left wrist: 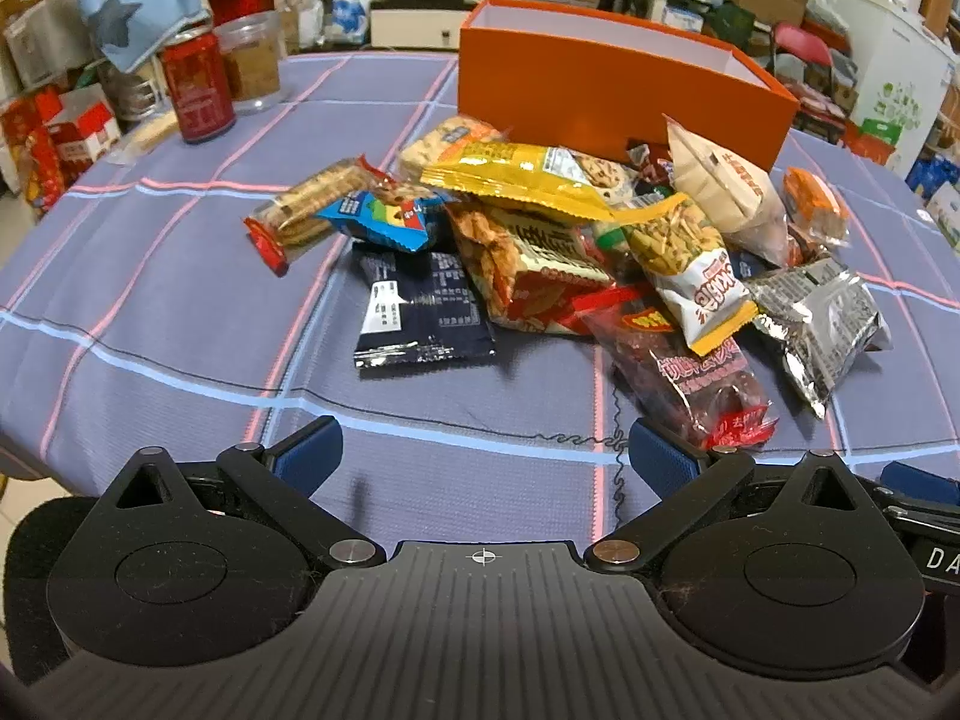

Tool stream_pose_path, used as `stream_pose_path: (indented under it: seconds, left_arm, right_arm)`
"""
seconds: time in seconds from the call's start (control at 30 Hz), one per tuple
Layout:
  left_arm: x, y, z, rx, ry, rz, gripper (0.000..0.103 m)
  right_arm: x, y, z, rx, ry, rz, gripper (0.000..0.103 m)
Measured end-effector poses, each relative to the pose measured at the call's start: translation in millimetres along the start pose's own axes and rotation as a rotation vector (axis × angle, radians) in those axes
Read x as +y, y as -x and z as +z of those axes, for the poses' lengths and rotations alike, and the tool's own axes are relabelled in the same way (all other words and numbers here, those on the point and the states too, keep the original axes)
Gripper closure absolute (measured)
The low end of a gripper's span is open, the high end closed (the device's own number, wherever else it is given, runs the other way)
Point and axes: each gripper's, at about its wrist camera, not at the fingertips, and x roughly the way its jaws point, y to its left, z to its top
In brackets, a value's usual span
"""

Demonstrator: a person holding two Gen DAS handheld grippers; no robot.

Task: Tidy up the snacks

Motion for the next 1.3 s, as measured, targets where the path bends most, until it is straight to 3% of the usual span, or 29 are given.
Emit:
stream_pose_path:
  seconds: [0.83,1.0,1.3]
  left_arm:
    - [13,-6,0,0.004,0.029,-0.023,0.028]
    - [17,-5,0,0.001,0.037,-0.034,0.028]
    - [32,-8,-1,0.015,0.074,-0.088,0.028]
  right_arm:
    - [8,-8,-1,0.008,0.043,-0.014,0.001]
    - [9,-4,0,-0.025,0.060,-0.012,0.001]
    - [10,-3,-3,-0.032,0.104,-0.072,0.001]
